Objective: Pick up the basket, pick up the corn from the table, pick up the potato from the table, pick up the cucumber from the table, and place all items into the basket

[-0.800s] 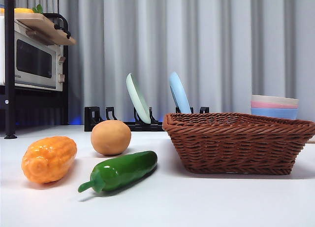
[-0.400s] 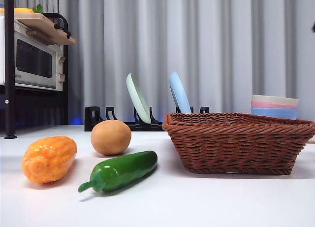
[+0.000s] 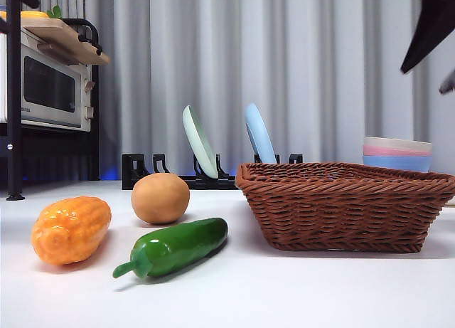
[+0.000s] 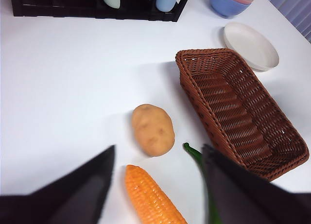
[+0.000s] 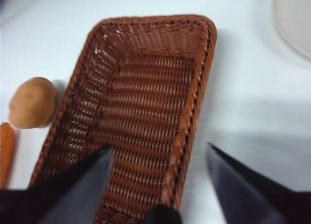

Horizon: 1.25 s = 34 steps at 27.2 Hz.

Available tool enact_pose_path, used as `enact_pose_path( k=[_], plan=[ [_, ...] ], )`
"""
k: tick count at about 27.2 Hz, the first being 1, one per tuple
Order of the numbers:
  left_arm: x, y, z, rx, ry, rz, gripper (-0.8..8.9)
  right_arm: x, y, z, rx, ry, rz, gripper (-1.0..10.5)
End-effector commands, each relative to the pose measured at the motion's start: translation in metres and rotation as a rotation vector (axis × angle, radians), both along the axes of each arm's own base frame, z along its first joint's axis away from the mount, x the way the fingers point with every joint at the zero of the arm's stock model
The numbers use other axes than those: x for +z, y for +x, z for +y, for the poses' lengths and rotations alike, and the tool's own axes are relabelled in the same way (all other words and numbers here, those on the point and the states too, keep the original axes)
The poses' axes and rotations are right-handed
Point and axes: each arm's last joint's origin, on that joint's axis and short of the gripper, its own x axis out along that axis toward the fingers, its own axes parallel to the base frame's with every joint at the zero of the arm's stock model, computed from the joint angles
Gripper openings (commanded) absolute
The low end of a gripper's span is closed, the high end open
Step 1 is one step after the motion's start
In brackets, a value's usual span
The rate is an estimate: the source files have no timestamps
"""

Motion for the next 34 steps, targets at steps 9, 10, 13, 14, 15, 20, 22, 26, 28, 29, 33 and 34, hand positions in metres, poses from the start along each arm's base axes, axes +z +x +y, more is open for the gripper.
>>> enact_pose_path(
  k=[9,10,13,14,15,20,22,26,28,29,33,34],
  plan=[
    [-0.001,-0.001,-0.001,-0.012,0.008,0.003,4.13,-0.056,0.071,0.004,0.007,-0.017,0.237,3.8],
    [-0.001,-0.001,0.000,-0.011,0.009,0.006,4.13,-0.062,0.076,0.004,0.008,-0.018,0.259,3.8],
    [-0.001,-0.002,0.000,-0.011,0.010,0.014,4.13,-0.083,0.088,0.007,0.029,0.003,0.321,3.7],
    [-0.002,-0.002,0.000,-0.011,0.010,0.018,4.13,-0.090,0.091,0.008,0.037,0.013,0.341,3.6],
    [-0.002,-0.002,0.000,-0.011,0.010,0.021,4.13,-0.095,0.092,0.009,0.047,0.026,0.354,3.2],
    [-0.003,-0.003,0.000,-0.011,0.010,0.034,4.13,-0.098,0.094,0.012,0.064,0.041,0.361,-0.2],
    [-0.003,-0.002,-0.002,-0.020,0.011,0.036,4.13,-0.090,0.092,0.012,0.049,0.050,0.344,-0.2],
    [-0.009,0.010,-0.014,-0.078,0.010,0.059,4.15,-0.055,0.078,0.009,0.022,0.075,0.242,-0.2],
    [-0.011,0.023,-0.027,-0.114,0.012,0.084,4.17,-0.031,0.064,0.008,0.021,0.081,0.174,-0.2],
    [-0.011,0.031,-0.035,-0.120,0.038,0.095,4.18,-0.019,0.057,0.008,0.021,0.082,0.138,-0.2],
    [-0.020,0.066,-0.079,-0.144,0.182,0.165,4.81,0.022,0.026,0.006,0.022,0.096,-0.011,-0.2],
    [-0.026,0.076,-0.091,-0.154,0.218,0.195,4.82,0.030,0.018,0.005,0.019,0.101,-0.044,-0.2]
  ],
)
